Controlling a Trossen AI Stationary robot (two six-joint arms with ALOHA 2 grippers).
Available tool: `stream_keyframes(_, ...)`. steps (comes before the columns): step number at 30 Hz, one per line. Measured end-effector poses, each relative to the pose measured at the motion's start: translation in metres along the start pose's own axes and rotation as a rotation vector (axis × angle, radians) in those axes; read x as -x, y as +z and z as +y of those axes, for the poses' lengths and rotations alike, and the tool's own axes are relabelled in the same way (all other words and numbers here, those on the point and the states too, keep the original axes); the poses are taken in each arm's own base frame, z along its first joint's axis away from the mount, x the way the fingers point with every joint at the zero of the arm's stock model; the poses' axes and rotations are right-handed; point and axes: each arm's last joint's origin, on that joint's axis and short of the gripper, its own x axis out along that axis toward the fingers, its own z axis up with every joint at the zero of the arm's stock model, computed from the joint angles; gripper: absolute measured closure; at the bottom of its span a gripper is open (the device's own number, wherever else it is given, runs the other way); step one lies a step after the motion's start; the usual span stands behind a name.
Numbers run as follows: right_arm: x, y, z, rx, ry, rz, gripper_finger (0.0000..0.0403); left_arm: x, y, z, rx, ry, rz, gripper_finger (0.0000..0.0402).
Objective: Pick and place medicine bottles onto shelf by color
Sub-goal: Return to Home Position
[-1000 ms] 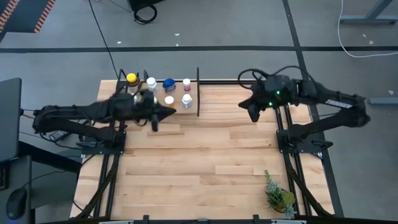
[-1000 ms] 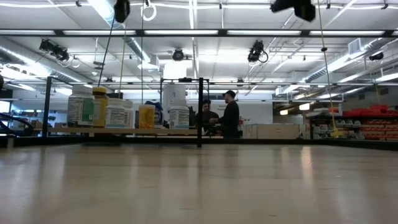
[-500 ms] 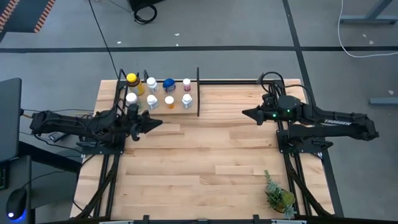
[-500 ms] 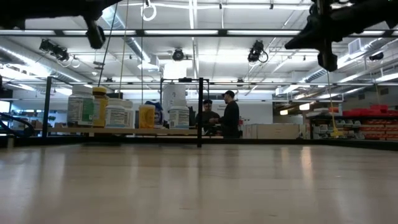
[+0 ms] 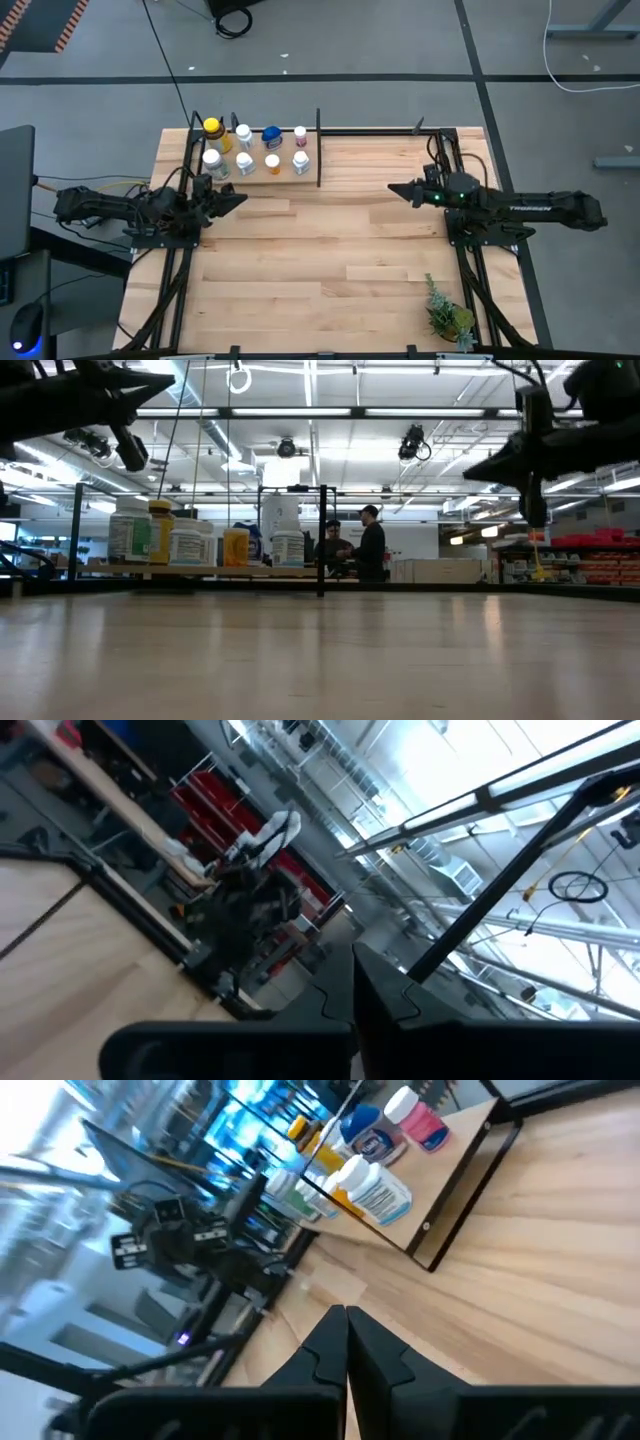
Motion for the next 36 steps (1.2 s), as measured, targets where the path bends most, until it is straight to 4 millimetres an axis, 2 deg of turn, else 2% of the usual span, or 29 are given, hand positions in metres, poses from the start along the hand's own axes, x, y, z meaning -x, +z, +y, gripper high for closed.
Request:
stream_keyframes(4, 0.001, -0.016, -0.022, -0.031, 0.024, -0.006, 0.0395, 0.000, -0.001, 0.001, -0.065, 0.016, 0.012, 0.0400)
stream_keyframes(10, 0.000, -0.015, -0.027, 0.066, -0.026, -0.011, 0.0395, 0.000, 0.001, 0.006, -0.174, 0.053, 0.000, 0.0400)
stream_keyframes(16, 0.000, -0.014, -0.025, 0.181, 0.041, 0.038, 0.0395, 0.000, 0.000, 0.016, -0.219, 0.146, 0.030, 0.0390)
stream_keyframes(20, 0.000, -0.014, -0.023, 0.395, 0.072, 0.053, 0.0396, 0.001, -0.004, 0.023, -0.396, 0.202, 0.094, 0.0377)
stream_keyframes(25, 0.000, -0.015, -0.022, 0.639, 0.107, 0.065, 0.0396, 0.002, -0.007, 0.027, -0.737, 0.211, 0.177, 0.0372)
stream_keyframes(31, 0.000, -0.015, -0.022, 0.725, 0.114, 0.061, 0.0396, 0.003, -0.008, 0.028, -0.991, 0.196, 0.220, 0.0381)
stream_keyframes(36, 0.000, -0.015, -0.022, 0.785, 0.115, 0.060, 0.0396, 0.003, -0.008, 0.028, -1.059, 0.189, 0.227, 0.0382)
